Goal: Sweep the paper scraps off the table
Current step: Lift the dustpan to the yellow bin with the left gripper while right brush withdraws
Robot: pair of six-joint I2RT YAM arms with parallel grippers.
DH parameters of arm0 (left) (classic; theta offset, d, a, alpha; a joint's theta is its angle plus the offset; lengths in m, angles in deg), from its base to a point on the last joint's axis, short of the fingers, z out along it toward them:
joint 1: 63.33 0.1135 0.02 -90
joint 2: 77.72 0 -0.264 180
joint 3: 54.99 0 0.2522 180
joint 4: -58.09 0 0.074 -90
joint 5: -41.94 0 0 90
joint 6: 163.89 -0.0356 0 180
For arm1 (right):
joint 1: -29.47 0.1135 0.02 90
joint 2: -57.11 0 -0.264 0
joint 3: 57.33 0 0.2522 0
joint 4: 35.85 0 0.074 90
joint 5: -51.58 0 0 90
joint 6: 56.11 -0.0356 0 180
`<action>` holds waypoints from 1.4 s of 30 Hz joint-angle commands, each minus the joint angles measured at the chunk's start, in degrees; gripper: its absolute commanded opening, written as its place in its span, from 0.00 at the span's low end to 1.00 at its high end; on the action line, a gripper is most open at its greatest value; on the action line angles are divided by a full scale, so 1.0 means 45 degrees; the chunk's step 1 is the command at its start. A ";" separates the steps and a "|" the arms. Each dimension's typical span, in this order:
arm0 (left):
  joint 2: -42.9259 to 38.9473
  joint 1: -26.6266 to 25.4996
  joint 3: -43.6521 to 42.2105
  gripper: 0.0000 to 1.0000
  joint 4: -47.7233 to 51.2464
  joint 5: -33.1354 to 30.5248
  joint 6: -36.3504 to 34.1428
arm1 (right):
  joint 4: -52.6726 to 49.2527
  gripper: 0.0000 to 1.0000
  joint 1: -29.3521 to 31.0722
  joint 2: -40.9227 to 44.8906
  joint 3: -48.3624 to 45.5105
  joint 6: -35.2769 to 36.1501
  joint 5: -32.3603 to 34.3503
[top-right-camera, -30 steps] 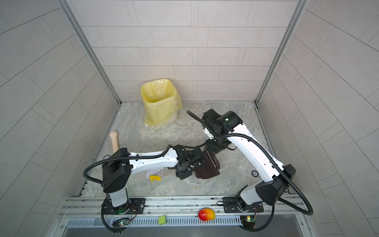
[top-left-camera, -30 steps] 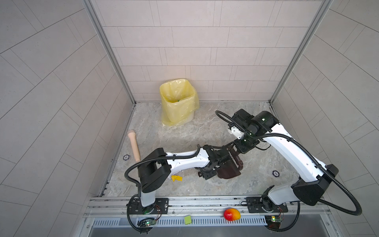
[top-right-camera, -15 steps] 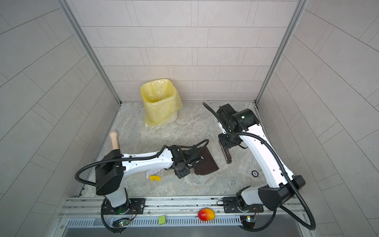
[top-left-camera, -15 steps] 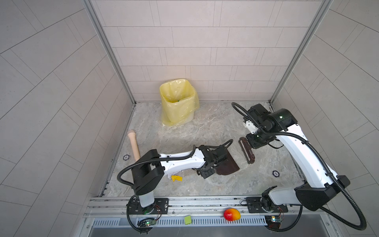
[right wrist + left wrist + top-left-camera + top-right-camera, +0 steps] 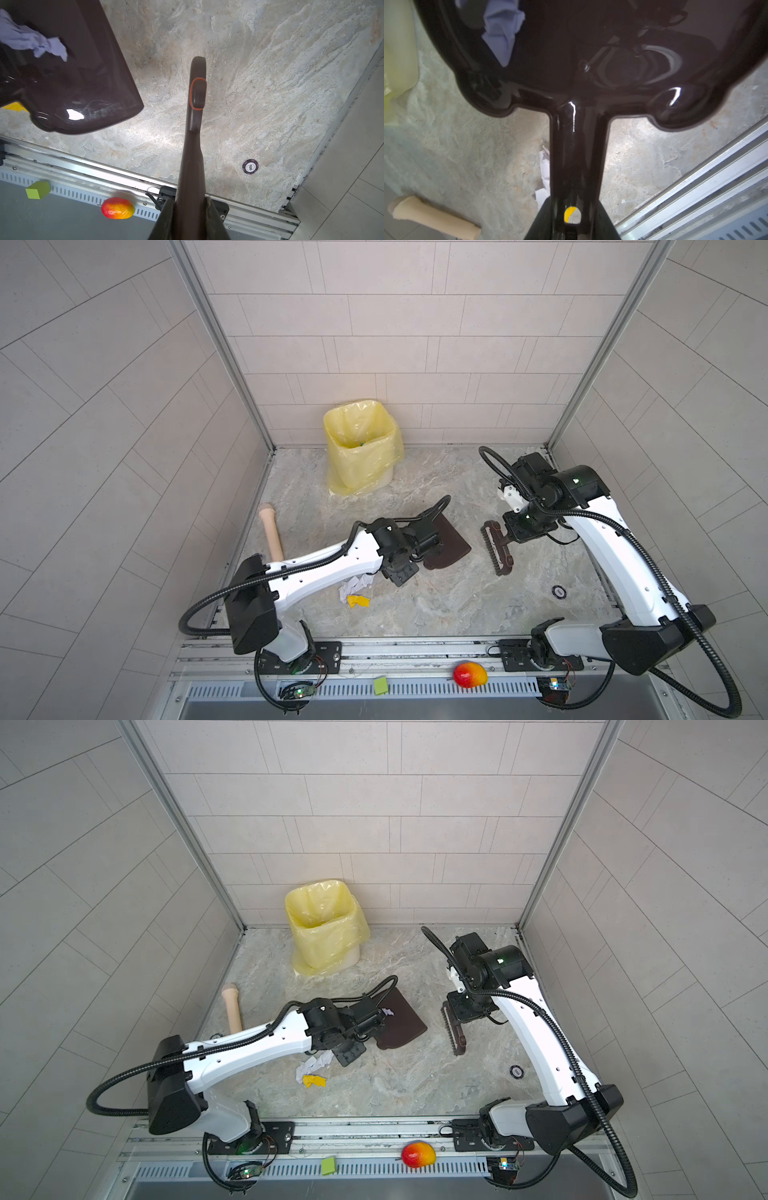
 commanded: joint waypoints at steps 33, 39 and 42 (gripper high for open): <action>-0.2031 1.0488 0.5089 0.00 0.3437 -0.1399 -0.2658 | 0.1115 0.00 -0.0528 0.0557 -0.0648 0.0350 -0.1874; -0.0643 1.1213 0.6777 0.00 0.3230 -0.1244 -0.3028 | 0.1003 0.00 -0.0607 0.0606 -0.0589 0.0350 -0.1930; 0.0147 1.1584 0.7746 0.00 0.3053 -0.0941 -0.3110 | 0.0955 0.00 -0.0609 0.0647 -0.0590 0.0350 -0.1953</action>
